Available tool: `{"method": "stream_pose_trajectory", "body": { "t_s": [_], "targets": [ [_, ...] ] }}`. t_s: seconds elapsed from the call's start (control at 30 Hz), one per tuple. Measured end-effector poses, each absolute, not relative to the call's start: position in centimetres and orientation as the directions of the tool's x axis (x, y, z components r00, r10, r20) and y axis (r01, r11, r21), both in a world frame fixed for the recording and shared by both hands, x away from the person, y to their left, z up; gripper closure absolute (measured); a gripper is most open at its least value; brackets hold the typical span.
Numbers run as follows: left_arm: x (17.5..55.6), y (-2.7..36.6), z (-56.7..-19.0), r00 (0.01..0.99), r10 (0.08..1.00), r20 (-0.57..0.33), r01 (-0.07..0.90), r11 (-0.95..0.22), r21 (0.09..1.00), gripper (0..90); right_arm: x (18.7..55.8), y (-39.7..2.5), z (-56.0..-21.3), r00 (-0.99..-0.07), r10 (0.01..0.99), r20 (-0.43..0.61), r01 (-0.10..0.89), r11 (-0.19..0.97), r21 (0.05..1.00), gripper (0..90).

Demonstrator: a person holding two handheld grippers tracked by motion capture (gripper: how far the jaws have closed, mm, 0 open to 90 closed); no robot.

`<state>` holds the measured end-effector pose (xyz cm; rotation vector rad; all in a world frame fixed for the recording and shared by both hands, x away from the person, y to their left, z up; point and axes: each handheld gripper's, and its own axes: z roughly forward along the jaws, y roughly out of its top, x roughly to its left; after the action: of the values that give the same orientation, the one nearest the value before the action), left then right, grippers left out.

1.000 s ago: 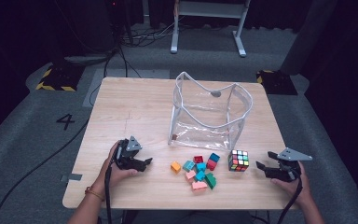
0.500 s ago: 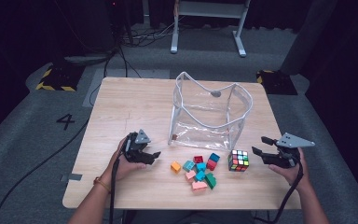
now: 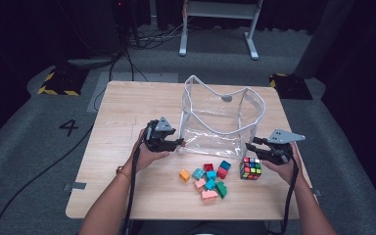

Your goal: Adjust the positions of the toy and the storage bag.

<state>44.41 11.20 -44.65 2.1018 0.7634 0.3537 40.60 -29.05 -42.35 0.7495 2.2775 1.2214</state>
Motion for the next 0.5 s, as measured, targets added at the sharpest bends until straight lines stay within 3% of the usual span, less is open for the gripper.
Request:
{"method": "stream_pose_trajectory", "body": {
  "t_s": [0.07,0.2,0.5],
  "targets": [
    [45.0,10.7,-44.4,0.799,0.601,-0.032,0.384,-0.469,0.796,60.9,41.0,-28.7,-42.7,-0.748,0.648,-0.143,0.249,0.473,0.845,77.9],
    [45.2,9.9,-44.2,0.819,0.573,0.001,0.344,-0.493,0.799,83.5,41.4,-28.9,-42.9,-0.759,0.636,-0.140,0.228,0.461,0.858,86.2],
    [45.1,11.2,-44.3,0.806,0.592,-0.008,0.361,-0.481,0.799,86.7,41.9,-27.6,-43.0,-0.772,0.620,-0.144,0.209,0.460,0.863,87.6]
  ]
}}
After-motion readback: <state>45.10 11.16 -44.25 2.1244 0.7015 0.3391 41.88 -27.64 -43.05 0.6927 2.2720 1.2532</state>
